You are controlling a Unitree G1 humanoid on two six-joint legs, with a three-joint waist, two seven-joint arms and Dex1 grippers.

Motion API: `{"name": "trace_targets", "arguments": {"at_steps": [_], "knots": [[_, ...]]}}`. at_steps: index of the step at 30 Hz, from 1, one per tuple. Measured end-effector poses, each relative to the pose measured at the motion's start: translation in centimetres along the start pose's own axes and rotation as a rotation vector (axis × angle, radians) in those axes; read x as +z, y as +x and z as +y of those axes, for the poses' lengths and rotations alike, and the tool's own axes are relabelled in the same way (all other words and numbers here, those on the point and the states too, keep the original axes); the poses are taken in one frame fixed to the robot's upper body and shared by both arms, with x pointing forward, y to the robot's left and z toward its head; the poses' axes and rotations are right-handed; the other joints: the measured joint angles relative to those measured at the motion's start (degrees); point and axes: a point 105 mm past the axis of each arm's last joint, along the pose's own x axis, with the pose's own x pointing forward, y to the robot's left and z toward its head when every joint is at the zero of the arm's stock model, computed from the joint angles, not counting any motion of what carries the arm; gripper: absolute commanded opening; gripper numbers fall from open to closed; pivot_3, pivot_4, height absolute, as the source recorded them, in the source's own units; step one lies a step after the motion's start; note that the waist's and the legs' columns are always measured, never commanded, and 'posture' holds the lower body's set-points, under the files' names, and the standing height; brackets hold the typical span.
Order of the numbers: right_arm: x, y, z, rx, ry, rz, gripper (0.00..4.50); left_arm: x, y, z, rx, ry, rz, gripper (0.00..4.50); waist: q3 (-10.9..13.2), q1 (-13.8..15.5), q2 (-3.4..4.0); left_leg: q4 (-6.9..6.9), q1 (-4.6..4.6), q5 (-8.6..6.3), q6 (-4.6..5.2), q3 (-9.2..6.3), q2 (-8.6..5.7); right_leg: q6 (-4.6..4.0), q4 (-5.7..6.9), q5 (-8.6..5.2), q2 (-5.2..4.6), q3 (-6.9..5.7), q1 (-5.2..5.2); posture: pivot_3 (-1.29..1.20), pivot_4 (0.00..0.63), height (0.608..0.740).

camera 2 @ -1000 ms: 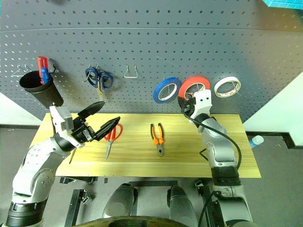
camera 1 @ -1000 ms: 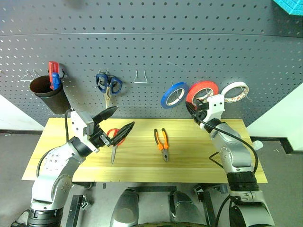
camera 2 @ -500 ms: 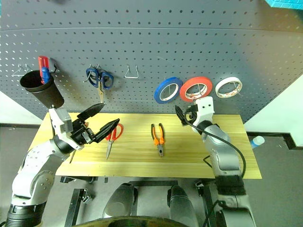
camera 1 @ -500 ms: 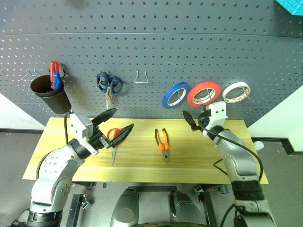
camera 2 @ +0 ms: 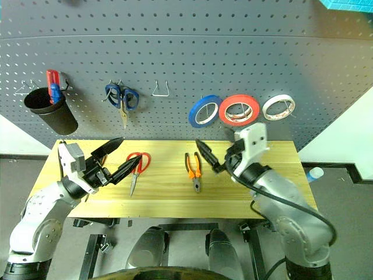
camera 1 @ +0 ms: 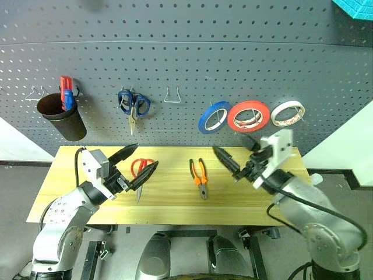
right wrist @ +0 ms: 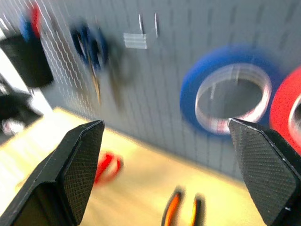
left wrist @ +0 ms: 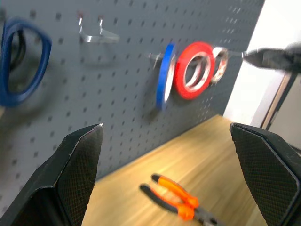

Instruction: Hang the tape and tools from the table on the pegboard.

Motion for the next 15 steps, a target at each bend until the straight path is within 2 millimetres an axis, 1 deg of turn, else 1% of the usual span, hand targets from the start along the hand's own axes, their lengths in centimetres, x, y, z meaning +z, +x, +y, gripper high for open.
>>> {"name": "trace_targets", "arguments": {"at_steps": [2, 5, 8, 12, 15], "knots": [[-1.9, 0.8, -0.4, -0.059, -0.028, 0.085, 4.39, -0.2, -0.2, 0.0, 0.003, -0.003, 0.017, 4.5, 0.0, 0.0, -0.02, -0.01, 0.01, 0.0, 0.0, 0.0, 0.01, 0.0, 0.0, 0.0, 0.0, 0.0, 0.0, 0.36, 0.136, 0.727], [-5.6, 1.9, -1.0, -0.151, -0.043, 0.232, 4.39, -1.2, -1.0, -0.2, -0.001, -0.017, 0.089, 4.5, 0.0, 0.0, -0.01, -0.04, -0.01, 0.0, -0.01, 0.0, 0.01, -0.01, 0.0, -0.01, 0.0, 0.0, -0.08, 0.37, 0.139, 0.727], [-8.0, 2.9, -1.0, -0.21, -0.063, 0.34, 4.39, -1.7, -1.3, -0.1, -0.003, -0.021, 0.143, 4.5, 0.0, 0.0, -0.01, -0.05, -0.04, 0.01, -0.02, 0.0, 0.01, -0.01, 0.0, -0.01, 0.0, -0.01, -0.1, 0.37, 0.151, 0.727], [-10.1, 4.6, -0.7, -0.256, -0.071, 0.451, 4.39, -2.6, -2.0, -0.5, -0.009, -0.026, 0.211, 4.5, 0.1, -0.1, 0.08, -0.09, -0.07, 0.01, -0.03, 0.02, 0.01, -0.02, -0.04, -0.02, 0.0, 0.0, -0.15, 0.38, 0.171, 0.727], [-10.9, 5.6, -0.2, -0.253, -0.082, 0.486, 4.39, -3.2, -2.5, -0.9, -0.001, -0.044, 0.248, 4.5, 0.2, -0.1, 0.14, -0.2, -0.12, 0.01, -0.03, 0.02, 0.02, 0.01, -0.05, -0.04, 0.0, -0.01, -0.26, 0.38, 0.184, 0.727]]}}
